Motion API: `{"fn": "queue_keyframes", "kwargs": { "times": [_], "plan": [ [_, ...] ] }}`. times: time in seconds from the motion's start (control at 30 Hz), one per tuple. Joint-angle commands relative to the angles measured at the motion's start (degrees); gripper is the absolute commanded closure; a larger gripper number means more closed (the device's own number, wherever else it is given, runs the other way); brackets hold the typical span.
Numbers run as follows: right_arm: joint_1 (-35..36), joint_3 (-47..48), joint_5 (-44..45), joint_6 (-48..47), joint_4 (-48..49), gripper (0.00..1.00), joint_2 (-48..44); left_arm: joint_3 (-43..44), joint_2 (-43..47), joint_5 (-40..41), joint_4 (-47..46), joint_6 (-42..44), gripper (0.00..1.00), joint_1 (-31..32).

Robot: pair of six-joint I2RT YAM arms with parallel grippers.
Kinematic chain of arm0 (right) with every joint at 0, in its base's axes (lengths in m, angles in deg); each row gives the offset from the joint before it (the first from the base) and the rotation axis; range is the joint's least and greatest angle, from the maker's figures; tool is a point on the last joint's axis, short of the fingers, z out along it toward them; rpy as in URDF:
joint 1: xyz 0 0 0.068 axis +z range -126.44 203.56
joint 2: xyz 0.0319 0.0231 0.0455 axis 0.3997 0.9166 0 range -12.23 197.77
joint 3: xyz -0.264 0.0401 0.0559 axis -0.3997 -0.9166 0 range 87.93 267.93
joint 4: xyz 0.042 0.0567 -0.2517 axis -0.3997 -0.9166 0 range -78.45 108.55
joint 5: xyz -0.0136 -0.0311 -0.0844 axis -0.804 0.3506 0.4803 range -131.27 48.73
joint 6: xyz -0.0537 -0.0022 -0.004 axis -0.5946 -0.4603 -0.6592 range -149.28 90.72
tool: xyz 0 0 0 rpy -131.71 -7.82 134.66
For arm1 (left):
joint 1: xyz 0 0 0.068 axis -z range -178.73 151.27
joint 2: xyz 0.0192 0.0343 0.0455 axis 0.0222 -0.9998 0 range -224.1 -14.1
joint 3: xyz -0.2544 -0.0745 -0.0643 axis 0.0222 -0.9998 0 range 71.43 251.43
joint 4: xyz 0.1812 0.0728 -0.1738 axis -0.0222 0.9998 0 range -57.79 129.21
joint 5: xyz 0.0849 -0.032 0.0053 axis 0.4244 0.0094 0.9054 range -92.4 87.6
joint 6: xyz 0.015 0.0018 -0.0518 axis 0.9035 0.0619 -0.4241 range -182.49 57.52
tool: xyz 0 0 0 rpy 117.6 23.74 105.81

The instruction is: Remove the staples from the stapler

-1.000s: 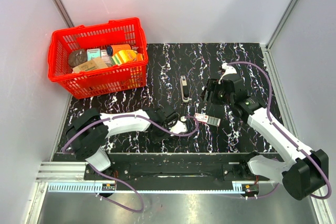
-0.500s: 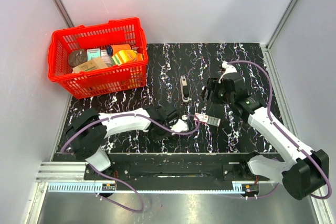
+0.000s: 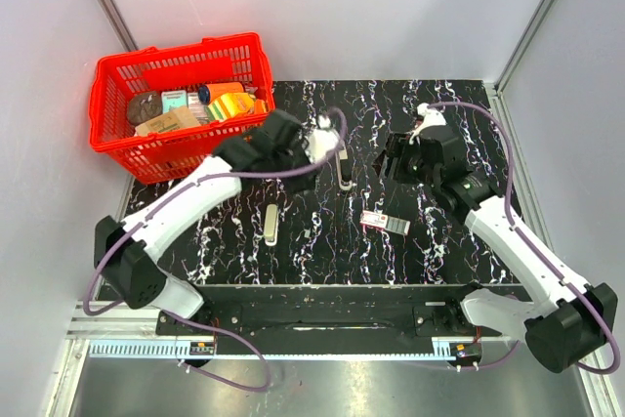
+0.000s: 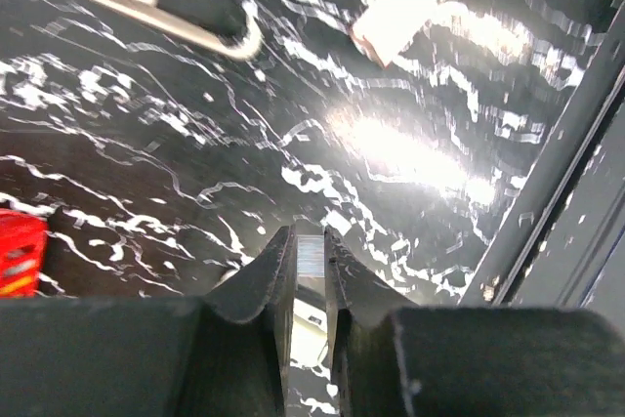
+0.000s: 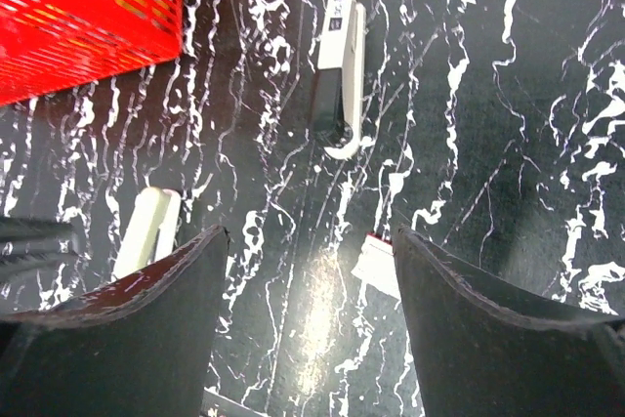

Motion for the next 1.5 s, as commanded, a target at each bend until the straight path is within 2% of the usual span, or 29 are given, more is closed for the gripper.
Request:
{"fn": "queue_keyframes", "kwargs": {
  "times": [0.0,0.13,0.27,0.4,0.57,0.77,1.0,1.47],
  "plan": [
    [0.3,5.4,-0.4,0.5,0.6,0.26,-2.7,7.4,3.9,-14.1,-2.6,-6.7,1.0,-5.7],
    [0.3,8.0,-6.2,1.7,1.0,0.26,-3.4,6.3,6.5,-23.2,-9.1,-13.1,1.0,-9.9],
    [0.3,8.3,-18.5,2.1,6.0,0.22,-4.8,2.4,7.9,-34.1,-20.9,-23.9,1.0,-13.8],
    [0.3,6.1,-28.2,3.8,12.8,0.21,-7.2,-2.1,6.8,-44.8,-36.7,-42.4,1.0,-17.3],
    [0.3,5.1,-37.2,10.4,22.1,0.21,-7.9,-9.4,6.1,-51.3,-66.1,-70.7,1.0,-19.4],
    [0.3,3.6,-39.6,16.0,30.9,0.23,-6.0,-11.3,7.3,-49.8,-75.4,-79.3,1.0,-19.4],
    [0.4,3.1,-40.6,19.7,35.9,0.3,-2.7,-14.3,7.6,-47.4,-80.7,-83.3,1.0,-19.4],
    [4.1,3.9,-39.3,17.6,35.4,0.43,1.6,-14.8,6.2,-46.5,-82.8,-84.4,1.0,-19.4]
  ]
}}
